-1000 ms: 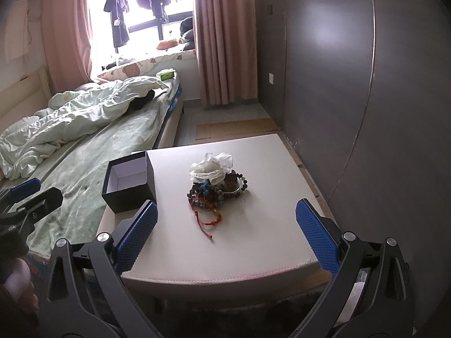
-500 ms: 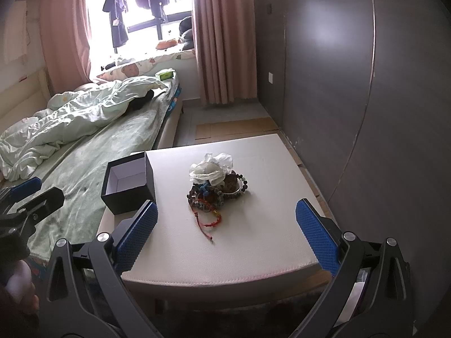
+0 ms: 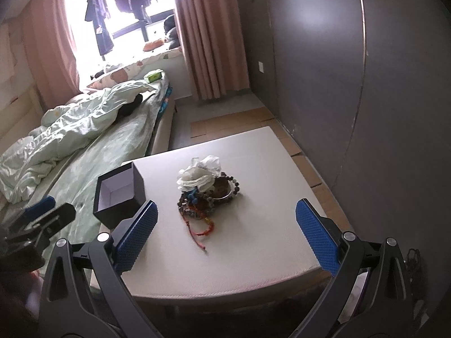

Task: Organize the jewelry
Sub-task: 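Reach the left tool into the pile and grasp the white plastic wrap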

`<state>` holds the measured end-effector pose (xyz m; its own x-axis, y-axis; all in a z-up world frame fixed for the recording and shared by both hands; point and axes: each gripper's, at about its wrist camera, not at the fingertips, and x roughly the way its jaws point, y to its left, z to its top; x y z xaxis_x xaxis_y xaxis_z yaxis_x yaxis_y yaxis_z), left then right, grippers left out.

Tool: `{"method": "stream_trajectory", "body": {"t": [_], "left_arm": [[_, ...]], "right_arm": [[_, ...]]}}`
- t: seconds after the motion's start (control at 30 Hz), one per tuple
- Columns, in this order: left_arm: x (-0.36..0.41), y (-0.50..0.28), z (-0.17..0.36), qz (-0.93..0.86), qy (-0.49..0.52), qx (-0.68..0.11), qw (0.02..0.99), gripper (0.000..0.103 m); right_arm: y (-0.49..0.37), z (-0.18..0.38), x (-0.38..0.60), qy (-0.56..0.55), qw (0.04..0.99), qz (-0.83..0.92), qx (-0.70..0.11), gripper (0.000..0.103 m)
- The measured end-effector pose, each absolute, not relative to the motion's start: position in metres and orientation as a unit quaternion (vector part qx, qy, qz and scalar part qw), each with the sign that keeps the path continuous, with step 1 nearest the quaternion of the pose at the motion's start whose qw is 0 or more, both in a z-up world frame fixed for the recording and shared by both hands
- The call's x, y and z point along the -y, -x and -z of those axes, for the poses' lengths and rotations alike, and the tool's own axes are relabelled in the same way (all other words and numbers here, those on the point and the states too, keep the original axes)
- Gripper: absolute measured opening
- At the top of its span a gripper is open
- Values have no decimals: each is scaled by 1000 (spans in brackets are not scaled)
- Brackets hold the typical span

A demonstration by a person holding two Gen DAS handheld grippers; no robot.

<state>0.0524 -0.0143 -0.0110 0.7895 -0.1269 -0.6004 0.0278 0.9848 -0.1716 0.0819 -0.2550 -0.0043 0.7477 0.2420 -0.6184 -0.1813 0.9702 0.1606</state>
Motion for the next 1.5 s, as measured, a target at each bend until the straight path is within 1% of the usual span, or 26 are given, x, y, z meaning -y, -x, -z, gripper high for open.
{"method": "stream_trajectory", "body": {"t": [0.03, 0.1, 0.13, 0.17, 0.23, 0.27, 0.33, 0.43, 0.5, 0.57, 0.73, 0.87, 1.1, 1.2, 1.37, 1.4, 1.43, 1.47, 1.5], "left_arm": [[15, -57, 14, 45, 83, -328, 940, 80], [15, -66, 20, 55, 96, -340, 934, 75], [16, -71, 22, 60, 100, -343, 932, 72], [18, -74, 24, 62, 99, -344, 932, 70], [23, -82, 28, 72, 102, -350, 928, 65], [24, -85, 30, 77, 104, -353, 927, 64], [28, -92, 33, 88, 110, -360, 922, 61], [32, -104, 36, 100, 117, -366, 918, 57], [36, -115, 39, 108, 118, -370, 915, 57], [41, -126, 42, 114, 115, -372, 914, 57], [46, -158, 52, 129, 113, -380, 909, 57], [48, -183, 62, 135, 116, -385, 905, 57], [48, -216, 85, 131, 133, -401, 897, 57], [50, -229, 97, 124, 133, -411, 893, 57], [55, -248, 114, 117, 128, -424, 889, 58], [56, -251, 117, 116, 127, -426, 888, 56], [56, -253, 120, 114, 128, -428, 887, 48], [57, -255, 122, 113, 128, -430, 886, 38], [57, -257, 125, 114, 131, -437, 883, 21]], "right_arm": [[-85, 5, 259, -51, 933, -111, -338, 98], [-91, 7, 265, -59, 931, -106, -343, 93], [-95, 8, 267, -62, 930, -105, -347, 88], [-99, 9, 270, -65, 928, -103, -352, 86], [-106, 13, 277, -75, 923, -99, -364, 77], [-110, 15, 280, -81, 921, -98, -368, 73], [-117, 20, 286, -94, 915, -95, -381, 69], [-128, 26, 295, -121, 907, -98, -392, 69], [-135, 29, 299, -133, 902, -101, -398, 67], [-143, 34, 302, -145, 896, -103, -407, 63], [-165, 46, 310, -185, 876, -110, -431, 61], [-185, 58, 311, -221, 856, -121, -452, 55], [-209, 82, 307, -271, 817, -137, -490, 53], [-217, 91, 301, -286, 802, -141, -506, 46], [-234, 107, 299, -303, 783, -131, -527, 43], [-238, 110, 300, -310, 778, -130, -531, 43], [-242, 113, 300, -314, 775, -128, -534, 43], [-245, 116, 301, -317, 772, -126, -537, 43], [-247, 118, 301, -318, 771, -124, -538, 43]]}}
